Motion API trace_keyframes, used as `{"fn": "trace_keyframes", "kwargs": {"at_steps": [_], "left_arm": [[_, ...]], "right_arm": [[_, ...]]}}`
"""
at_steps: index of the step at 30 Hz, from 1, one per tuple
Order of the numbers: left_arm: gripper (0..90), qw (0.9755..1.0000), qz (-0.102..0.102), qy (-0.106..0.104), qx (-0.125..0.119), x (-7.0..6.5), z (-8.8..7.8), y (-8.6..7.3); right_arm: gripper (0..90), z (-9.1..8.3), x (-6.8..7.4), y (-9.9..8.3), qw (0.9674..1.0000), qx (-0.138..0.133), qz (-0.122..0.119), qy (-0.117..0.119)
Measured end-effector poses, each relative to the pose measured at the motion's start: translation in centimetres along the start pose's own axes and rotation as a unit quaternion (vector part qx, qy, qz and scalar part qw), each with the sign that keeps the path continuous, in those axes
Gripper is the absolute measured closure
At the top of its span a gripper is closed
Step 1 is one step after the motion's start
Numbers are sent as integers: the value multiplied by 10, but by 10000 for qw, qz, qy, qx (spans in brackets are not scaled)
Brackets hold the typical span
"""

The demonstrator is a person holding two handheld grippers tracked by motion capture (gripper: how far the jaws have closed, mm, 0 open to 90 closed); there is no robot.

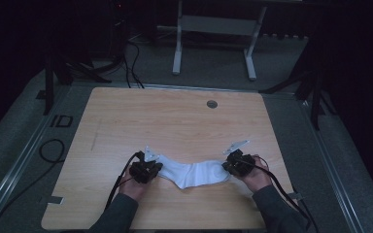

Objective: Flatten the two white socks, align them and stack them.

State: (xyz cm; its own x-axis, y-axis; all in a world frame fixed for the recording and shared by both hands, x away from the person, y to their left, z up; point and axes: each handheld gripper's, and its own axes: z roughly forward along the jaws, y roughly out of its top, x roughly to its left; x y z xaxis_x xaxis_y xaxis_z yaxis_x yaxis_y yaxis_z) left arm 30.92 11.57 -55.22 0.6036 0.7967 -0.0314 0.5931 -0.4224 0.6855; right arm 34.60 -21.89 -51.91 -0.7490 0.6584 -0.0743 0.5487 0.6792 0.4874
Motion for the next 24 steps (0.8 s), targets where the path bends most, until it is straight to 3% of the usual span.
{"fn": "trace_keyframes", "kwargs": {"at_steps": [6, 14, 15, 18, 19, 21, 22, 24], "left_arm": [[899, 10000, -26, 22, -7, 0, 0, -1], [899, 9998, -81, 180, 28, 2, -2, -2], [899, 9997, -159, 187, 8, 5, -2, -3], [897, 9996, -224, 165, 1, 7, -3, -3], [892, 9997, -235, 116, -33, 7, -4, -4], [884, 9996, -256, 80, -60, 7, -4, -4], [861, 9996, -263, 78, -63, 7, -4, -4], [852, 9996, -282, 48, -65, 7, -4, -4]], "right_arm": [[885, -10, -13, -7, 9997, -108, 178, -130], [879, 4, -13, -6, 9995, -213, 231, 10], [876, 6, -13, -5, 9995, -217, 232, 20], [841, 9, -11, -3, 9995, -218, 216, 50], [779, 11, -11, -2, 9995, -242, 205, 58], [757, 10, -11, -1, 9994, -269, 202, 43], [677, 7, -12, -1, 9990, -366, 264, 41], [627, 2, -14, 0, 9982, -501, 314, 19]]}}
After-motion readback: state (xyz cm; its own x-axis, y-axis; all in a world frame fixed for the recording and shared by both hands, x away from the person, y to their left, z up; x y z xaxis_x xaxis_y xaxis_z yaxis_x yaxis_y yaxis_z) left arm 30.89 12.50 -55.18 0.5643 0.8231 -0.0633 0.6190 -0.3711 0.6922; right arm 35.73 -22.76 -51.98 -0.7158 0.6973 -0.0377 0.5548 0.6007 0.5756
